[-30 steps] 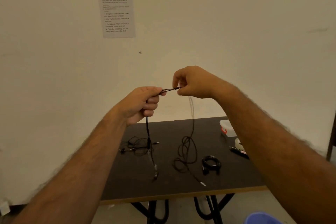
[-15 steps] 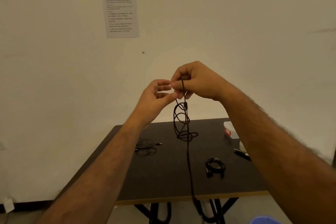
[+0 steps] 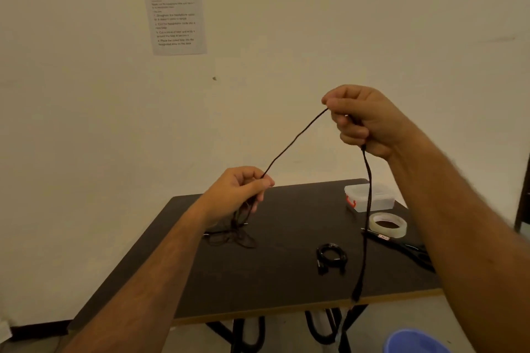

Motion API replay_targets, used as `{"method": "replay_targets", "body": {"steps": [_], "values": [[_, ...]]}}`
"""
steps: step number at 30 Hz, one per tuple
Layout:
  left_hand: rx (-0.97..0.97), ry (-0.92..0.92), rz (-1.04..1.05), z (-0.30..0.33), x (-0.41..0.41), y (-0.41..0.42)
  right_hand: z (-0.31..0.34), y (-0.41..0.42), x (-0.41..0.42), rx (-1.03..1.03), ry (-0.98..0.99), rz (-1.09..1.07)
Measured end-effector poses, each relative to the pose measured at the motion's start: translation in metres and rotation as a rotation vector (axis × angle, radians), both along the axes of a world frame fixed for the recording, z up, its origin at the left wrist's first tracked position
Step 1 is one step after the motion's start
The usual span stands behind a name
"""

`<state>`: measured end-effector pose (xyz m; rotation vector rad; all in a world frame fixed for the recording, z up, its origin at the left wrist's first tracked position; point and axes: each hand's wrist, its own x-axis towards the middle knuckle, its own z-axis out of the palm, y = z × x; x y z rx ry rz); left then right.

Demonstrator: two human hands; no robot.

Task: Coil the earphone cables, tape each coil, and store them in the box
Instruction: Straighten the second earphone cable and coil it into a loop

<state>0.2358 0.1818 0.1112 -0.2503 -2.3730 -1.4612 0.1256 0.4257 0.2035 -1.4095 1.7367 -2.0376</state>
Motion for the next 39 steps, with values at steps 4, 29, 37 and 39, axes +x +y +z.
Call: {"method": "replay_targets", "body": {"steps": [4, 29, 37, 39], "values": [[-0.116, 0.142, 0.094, 0.019, -0.002, 0.01, -0.012, -0.004, 0.003, 0.453, 0.009, 0.002], [-0.15, 0.076, 0.005, 0.015, 0.002, -0.01, -0.044, -0.014, 0.0, 0.548, 0.182, -0.024], [0.073, 0.176, 0.029, 0.012, 0.0, -0.005, -0.059, -0.027, 0.006, 0.654, 0.337, 0.018], [0.213, 0.177, 0.042, 0.01, -0.007, 0.006, -0.063, -0.036, 0.014, 0.648, 0.354, 0.169]]}}
